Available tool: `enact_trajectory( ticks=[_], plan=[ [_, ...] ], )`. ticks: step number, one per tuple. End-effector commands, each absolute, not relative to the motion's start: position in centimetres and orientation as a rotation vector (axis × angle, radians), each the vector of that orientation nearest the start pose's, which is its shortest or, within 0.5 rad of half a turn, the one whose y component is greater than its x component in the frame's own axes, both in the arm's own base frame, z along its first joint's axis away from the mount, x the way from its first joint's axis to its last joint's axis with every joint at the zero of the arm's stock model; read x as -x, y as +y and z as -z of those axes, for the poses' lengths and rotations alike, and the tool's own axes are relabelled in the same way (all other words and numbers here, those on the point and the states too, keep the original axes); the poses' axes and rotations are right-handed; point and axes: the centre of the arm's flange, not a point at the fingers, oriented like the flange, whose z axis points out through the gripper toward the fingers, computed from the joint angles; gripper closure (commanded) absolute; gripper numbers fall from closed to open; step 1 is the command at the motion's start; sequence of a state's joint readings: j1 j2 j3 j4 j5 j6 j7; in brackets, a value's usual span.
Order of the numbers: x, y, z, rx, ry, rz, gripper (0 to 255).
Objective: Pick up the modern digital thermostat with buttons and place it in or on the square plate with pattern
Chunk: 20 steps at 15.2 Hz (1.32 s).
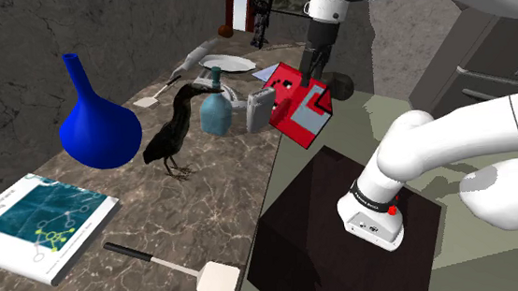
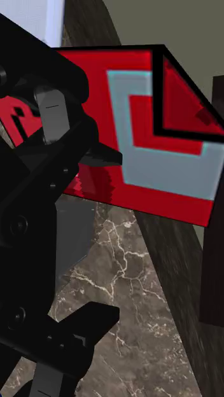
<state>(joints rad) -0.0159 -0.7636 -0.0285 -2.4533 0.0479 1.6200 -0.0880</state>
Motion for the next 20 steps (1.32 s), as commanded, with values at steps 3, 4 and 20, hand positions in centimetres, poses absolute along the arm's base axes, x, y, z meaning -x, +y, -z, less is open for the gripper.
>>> enact_trajectory(
  ticks=[3, 4, 20],
  plan=[
    [-33.6, -1.5, -53.0, 3.061, -0.329, -0.109, 0],
    [-34.8, -1.6, -52.4, 3.05, -0.456, -0.112, 0],
    [-43.3, 1.0, -43.9, 2.794, -1.407, -0.134, 0]
  ],
)
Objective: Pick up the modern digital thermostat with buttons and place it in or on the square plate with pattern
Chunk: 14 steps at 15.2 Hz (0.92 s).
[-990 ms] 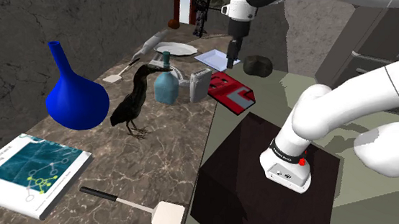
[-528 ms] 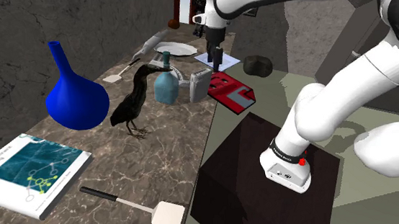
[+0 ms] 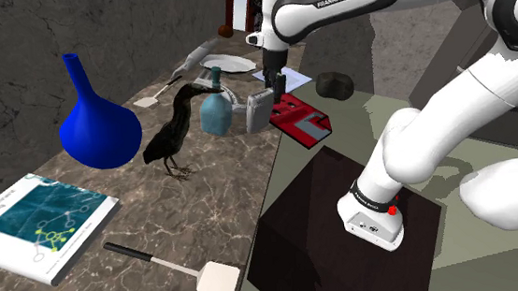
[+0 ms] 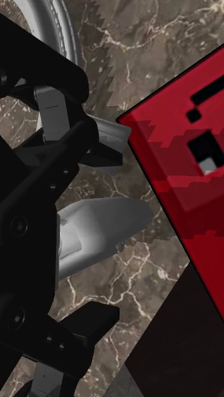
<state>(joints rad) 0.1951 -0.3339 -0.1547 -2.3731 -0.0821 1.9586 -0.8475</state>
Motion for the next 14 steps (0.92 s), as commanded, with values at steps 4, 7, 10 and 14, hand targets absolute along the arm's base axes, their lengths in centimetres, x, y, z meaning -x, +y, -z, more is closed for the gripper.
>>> enact_trajectory(
  ticks=[4, 7, 10, 14],
  plan=[
    [-43.33, 1.04, -43.93, 2.794, -1.407, -0.134, 0],
    [-43.34, 1.04, -43.93, 2.794, -1.407, -0.134, 0],
    [-43.34, 1.04, -43.93, 2.794, -1.407, -0.134, 255],
    [-43.35, 1.03, -43.94, 2.794, -1.407, -0.134, 255]
  ],
)
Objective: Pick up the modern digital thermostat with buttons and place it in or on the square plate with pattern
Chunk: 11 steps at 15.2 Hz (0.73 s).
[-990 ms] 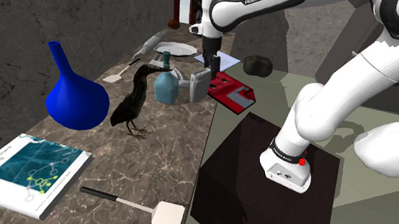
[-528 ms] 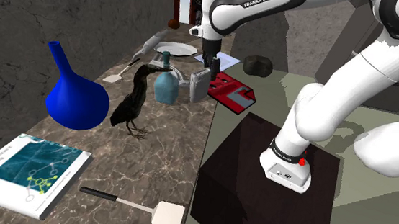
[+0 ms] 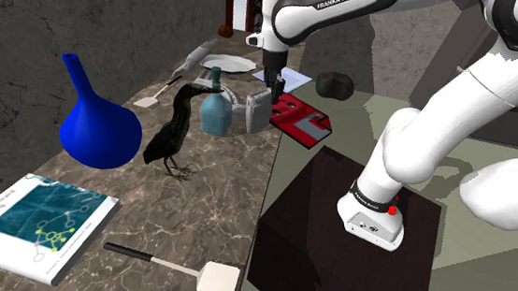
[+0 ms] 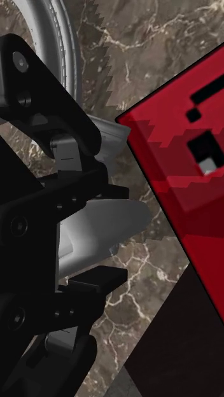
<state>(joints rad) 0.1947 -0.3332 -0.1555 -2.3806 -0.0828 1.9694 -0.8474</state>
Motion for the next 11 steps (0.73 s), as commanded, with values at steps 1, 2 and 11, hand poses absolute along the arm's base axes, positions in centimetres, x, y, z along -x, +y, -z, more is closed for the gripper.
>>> enact_trajectory(
  ticks=[1, 2, 11],
  plan=[
    [-43.4, 1.0, -44.0, 2.794, -1.407, -0.134, 255],
    [-43.4, 1.0, -43.9, 2.794, -1.407, -0.134, 255],
    [-43.3, 1.0, -48.2, 2.794, -1.407, -0.134, 255]
  ],
)
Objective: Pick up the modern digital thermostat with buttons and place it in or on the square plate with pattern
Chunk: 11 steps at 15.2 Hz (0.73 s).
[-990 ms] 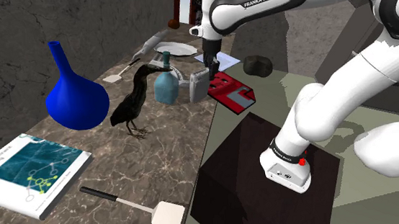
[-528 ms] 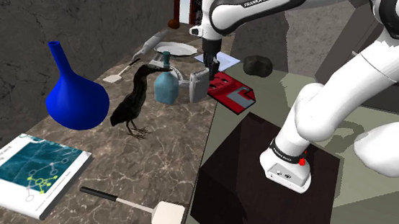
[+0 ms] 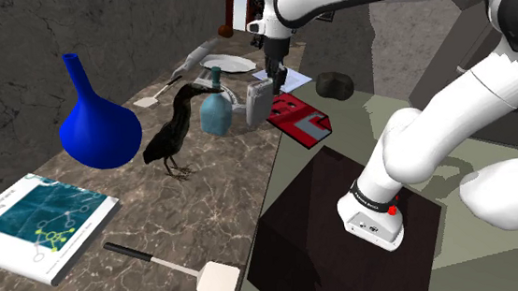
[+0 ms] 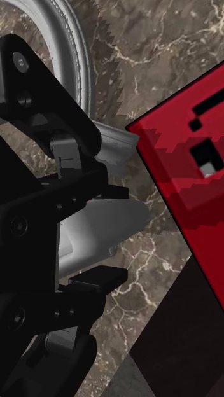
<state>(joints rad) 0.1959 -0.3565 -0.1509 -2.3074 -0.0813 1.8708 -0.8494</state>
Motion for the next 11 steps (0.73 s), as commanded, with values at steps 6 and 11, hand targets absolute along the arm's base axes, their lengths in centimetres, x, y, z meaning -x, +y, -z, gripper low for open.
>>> enact_trajectory(
  ticks=[6, 11],
  plan=[
    [-43.3, 1.0, -51.3, 2.794, -1.407, -0.134, 255],
    [-43.8, -0.2, -53.2, 2.794, -1.407, -0.134, 255]
  ],
)
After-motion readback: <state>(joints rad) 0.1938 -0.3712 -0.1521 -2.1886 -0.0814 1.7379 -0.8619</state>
